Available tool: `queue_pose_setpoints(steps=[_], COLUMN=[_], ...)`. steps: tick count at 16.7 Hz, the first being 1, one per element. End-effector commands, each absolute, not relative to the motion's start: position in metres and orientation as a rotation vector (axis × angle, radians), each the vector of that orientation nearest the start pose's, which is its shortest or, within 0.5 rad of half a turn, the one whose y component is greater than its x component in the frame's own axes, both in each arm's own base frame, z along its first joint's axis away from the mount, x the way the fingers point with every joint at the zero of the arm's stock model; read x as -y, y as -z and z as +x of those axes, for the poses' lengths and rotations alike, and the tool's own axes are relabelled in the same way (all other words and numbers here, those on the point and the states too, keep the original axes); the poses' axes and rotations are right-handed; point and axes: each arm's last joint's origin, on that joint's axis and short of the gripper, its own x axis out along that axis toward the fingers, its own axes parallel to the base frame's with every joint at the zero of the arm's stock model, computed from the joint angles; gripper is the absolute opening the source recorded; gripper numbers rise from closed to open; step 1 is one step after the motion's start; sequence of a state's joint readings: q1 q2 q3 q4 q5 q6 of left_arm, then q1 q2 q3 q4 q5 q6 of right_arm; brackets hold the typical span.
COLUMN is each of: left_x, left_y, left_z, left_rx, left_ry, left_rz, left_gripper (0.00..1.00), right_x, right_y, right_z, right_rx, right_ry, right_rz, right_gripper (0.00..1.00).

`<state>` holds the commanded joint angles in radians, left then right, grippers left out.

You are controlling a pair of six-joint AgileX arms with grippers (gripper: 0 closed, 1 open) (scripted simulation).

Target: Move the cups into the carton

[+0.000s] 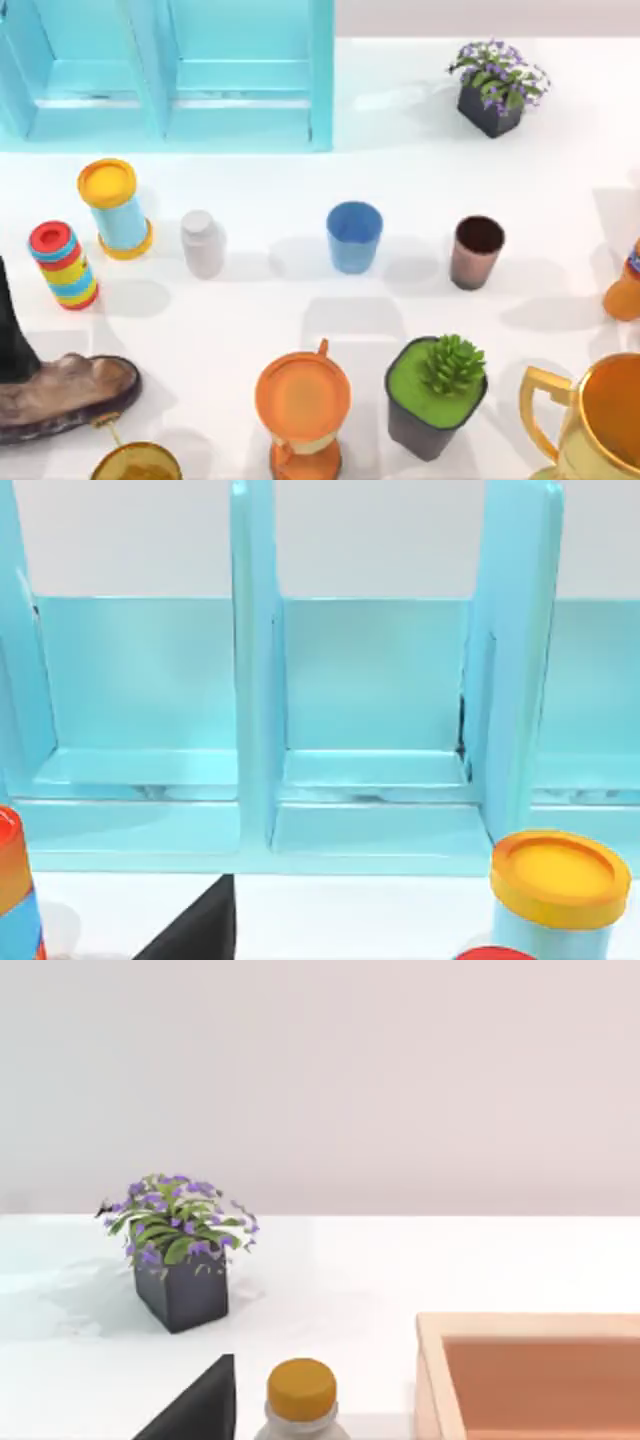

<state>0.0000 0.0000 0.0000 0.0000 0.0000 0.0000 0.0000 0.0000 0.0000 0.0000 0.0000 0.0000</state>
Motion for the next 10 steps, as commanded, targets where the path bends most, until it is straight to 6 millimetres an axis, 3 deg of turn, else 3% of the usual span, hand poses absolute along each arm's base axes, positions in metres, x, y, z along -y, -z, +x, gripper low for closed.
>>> queue_pose_setpoints(steps=[5, 10], left_x=[0.001, 0.001], left_y=[-0.160, -0.160], left_z=[0.106, 0.106], left_rx=[0.000, 0.000], left_ry=[0.000, 0.000], left_rz=[0.000, 0.000], left_gripper=[1.00, 1.00], right_x=[0.000, -0.011], right_y=[-0.170, -0.220], right_z=[0.106, 0.120], right_rx=[-0.058, -0.328], right_ry=[-0.013, -0.094], right_rz=[0.009, 0.048], right_gripper=[1.00, 1.00])
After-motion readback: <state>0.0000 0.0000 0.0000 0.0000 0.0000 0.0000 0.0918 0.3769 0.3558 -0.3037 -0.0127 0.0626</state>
